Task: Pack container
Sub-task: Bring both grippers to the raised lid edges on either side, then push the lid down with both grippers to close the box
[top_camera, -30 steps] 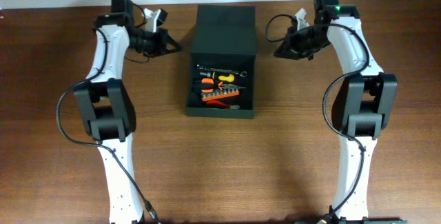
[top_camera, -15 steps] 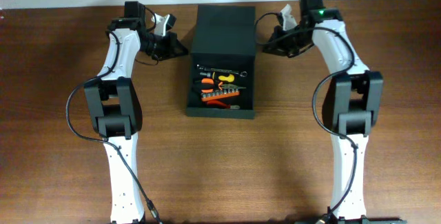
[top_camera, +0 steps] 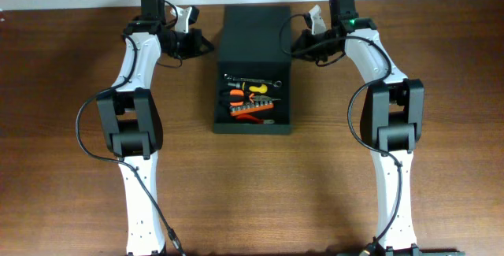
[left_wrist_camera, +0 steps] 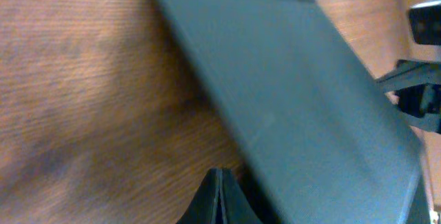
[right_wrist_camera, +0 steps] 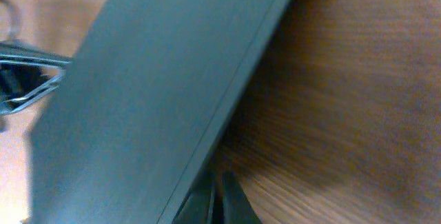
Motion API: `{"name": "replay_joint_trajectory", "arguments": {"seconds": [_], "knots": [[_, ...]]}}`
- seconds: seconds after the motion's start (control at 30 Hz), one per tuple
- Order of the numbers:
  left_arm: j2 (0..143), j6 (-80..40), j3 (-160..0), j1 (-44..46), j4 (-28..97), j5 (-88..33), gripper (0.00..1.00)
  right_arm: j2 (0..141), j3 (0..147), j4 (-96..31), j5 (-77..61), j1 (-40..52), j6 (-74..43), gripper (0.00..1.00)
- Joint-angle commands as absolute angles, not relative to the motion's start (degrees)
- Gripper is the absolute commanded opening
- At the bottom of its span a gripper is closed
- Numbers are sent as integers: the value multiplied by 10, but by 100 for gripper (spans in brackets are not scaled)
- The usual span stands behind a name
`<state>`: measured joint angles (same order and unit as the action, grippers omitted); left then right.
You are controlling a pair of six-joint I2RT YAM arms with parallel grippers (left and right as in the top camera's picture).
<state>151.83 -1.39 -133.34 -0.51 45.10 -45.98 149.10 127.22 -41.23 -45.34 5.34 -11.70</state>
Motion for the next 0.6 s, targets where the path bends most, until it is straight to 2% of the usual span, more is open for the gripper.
{"name": "replay_joint_trajectory", "arguments": {"seconds": [0.0, 0.23, 0.4, 0.57], "knots": [[1527, -18, -1332, -3, 427, -530, 2, 1491, 1269, -387, -571, 56, -99, 4], [1527, -32, -1332, -11, 402, -560, 2, 1491, 1269, -375, -598, 49, -99, 4], [1527, -35, -1332, -26, 447, -481, 2, 1491, 1269, -375, -598, 48, -99, 4], [1528, -34, -1331, -32, 455, -479, 2, 1491, 1269, -374, -602, 48, -99, 4]]}}
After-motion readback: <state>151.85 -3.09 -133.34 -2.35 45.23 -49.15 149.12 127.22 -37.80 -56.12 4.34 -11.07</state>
